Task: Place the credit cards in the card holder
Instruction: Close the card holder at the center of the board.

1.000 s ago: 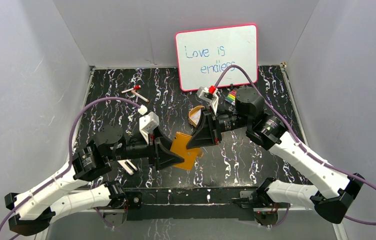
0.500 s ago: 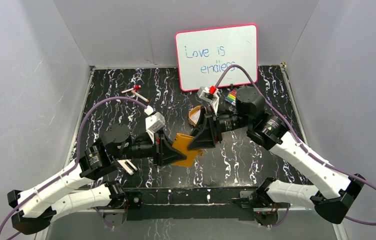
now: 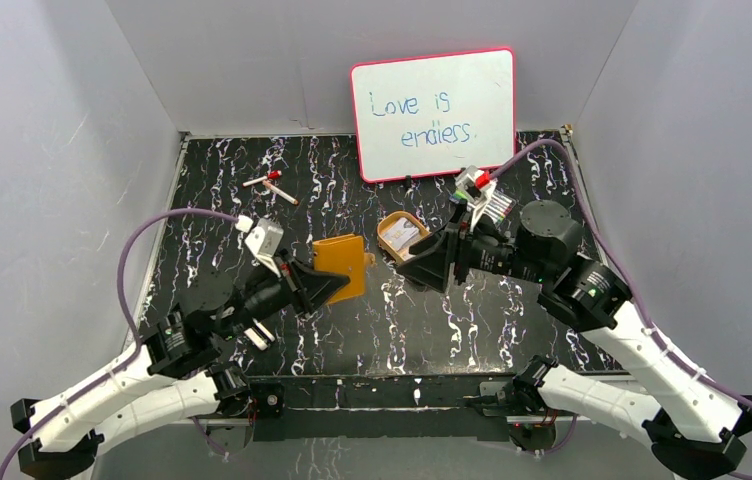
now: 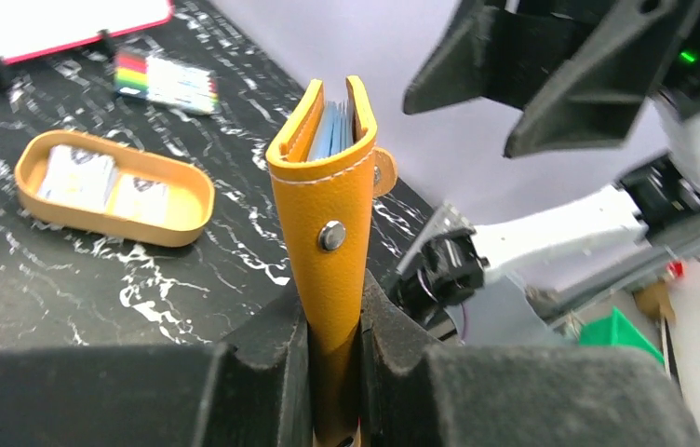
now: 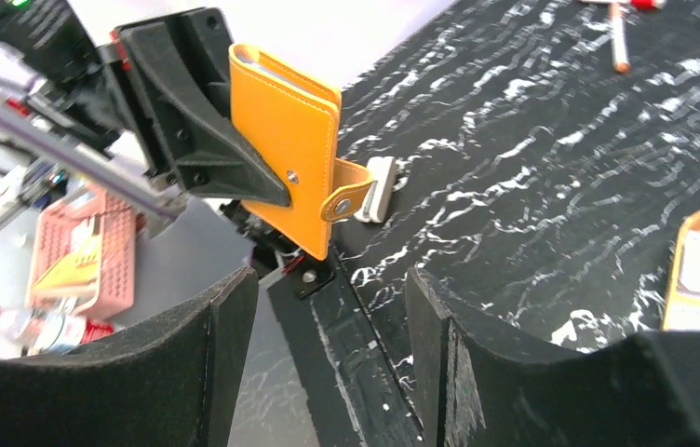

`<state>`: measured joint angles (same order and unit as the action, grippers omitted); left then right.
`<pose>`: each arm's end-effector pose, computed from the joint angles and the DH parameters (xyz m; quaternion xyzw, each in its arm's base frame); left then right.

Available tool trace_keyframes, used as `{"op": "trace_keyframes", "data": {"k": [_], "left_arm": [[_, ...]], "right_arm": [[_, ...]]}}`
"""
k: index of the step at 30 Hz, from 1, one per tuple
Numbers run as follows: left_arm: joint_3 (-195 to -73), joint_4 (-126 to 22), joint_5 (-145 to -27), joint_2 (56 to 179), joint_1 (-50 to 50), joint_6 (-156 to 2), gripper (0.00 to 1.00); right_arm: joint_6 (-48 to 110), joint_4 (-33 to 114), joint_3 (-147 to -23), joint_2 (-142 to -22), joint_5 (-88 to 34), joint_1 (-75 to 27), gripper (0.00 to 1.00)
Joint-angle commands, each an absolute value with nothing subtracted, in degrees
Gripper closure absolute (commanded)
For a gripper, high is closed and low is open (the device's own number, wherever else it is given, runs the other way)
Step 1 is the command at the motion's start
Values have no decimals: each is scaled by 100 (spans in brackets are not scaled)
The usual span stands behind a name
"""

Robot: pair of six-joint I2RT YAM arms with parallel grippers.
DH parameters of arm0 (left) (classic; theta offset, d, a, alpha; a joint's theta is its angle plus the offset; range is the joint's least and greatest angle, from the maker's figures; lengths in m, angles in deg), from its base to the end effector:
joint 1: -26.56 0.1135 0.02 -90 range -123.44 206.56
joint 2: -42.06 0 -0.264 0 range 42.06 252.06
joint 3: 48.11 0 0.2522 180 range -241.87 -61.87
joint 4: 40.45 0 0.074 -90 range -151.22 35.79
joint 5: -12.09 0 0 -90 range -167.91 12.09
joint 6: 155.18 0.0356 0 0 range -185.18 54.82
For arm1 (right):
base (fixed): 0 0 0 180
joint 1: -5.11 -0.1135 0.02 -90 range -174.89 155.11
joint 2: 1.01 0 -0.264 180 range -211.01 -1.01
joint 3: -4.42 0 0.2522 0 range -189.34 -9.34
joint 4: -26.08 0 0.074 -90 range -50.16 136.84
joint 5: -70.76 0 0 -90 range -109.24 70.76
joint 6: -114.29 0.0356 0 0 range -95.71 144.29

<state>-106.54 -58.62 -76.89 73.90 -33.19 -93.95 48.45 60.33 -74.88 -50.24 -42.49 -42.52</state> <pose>0.0659 -0.1117 0.3817 0.1680 0.6313 -0.5242 0.5463 0.1057 0.1368 0.4320 -0.2802 0.6745 0.5106 0.4537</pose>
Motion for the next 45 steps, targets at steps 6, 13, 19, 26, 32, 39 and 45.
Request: {"op": "trace_keyframes", "data": {"k": [6,13,19,26,32,39,45], "left_arm": [[-10560,-5264,-5958,8449,-3321,-10412,100],[-10705,-5237,-5729,8856,-3321,-10482,100],[-10802,-5237,-5734,8879,-3325,-10295,100],[-10810,-5287,-5681,8862,-3321,-10176,100],[-10810,-5291,-5651,8867,-3321,-10087,100],[-10780,-5292,-5637,8823,-3321,-10047,100],[-10810,-5255,-5646,8804,-3323,-9951,100]], "right_arm": [[5285,5593,-7299,-5582,-2489,-4236,34],[5271,5584,-7433,-6201,-2326,-4238,44],[5206,5470,-7561,-6517,-2426,-4227,55],[5206,5301,-7527,-6576,-2376,-4223,59],[5197,5297,-7648,-6667,-2373,-4218,59],[5198,5328,-7696,-6725,-2520,-4178,79],[5182,5479,-7804,-6832,-2645,-4174,74]]}}
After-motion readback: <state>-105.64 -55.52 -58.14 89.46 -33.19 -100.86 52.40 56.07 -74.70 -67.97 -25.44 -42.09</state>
